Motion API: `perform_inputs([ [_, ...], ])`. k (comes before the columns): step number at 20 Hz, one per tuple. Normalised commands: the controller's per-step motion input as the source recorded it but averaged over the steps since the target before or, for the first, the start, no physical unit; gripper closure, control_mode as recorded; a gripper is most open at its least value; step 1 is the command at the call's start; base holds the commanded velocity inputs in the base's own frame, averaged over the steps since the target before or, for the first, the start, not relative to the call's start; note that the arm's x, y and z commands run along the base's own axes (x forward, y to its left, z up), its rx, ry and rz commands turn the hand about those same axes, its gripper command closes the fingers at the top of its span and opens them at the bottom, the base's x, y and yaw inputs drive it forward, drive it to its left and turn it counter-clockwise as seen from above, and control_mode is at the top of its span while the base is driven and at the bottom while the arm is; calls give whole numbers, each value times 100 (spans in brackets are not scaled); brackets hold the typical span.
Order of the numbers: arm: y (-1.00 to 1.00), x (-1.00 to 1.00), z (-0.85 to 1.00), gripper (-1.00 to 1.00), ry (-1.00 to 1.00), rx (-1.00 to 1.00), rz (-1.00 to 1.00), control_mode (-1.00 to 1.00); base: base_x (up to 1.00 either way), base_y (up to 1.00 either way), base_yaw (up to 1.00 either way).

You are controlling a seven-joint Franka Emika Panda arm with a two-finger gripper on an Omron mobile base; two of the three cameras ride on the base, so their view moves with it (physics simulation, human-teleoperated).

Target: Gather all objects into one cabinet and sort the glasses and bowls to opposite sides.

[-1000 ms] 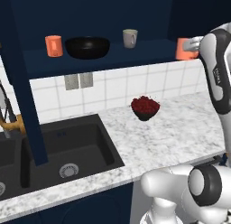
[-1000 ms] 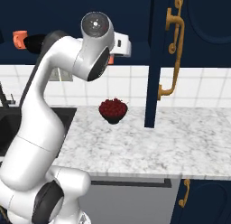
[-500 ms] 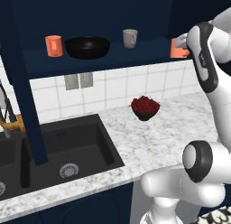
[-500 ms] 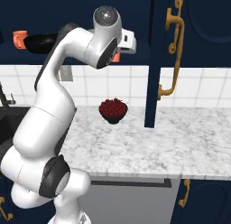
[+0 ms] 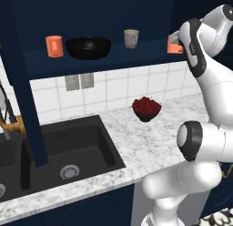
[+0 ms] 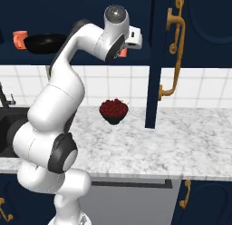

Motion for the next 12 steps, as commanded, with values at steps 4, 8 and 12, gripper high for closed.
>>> perform_inputs([
  [4,0,74,-8,100,0,0,0,-100,0,0,0],
  [8,0,67,-6,100,-6,0,-4,-100,0,0,0],
  [12,0,62,-7,100,-4,0,-2,-100,0,0,0],
])
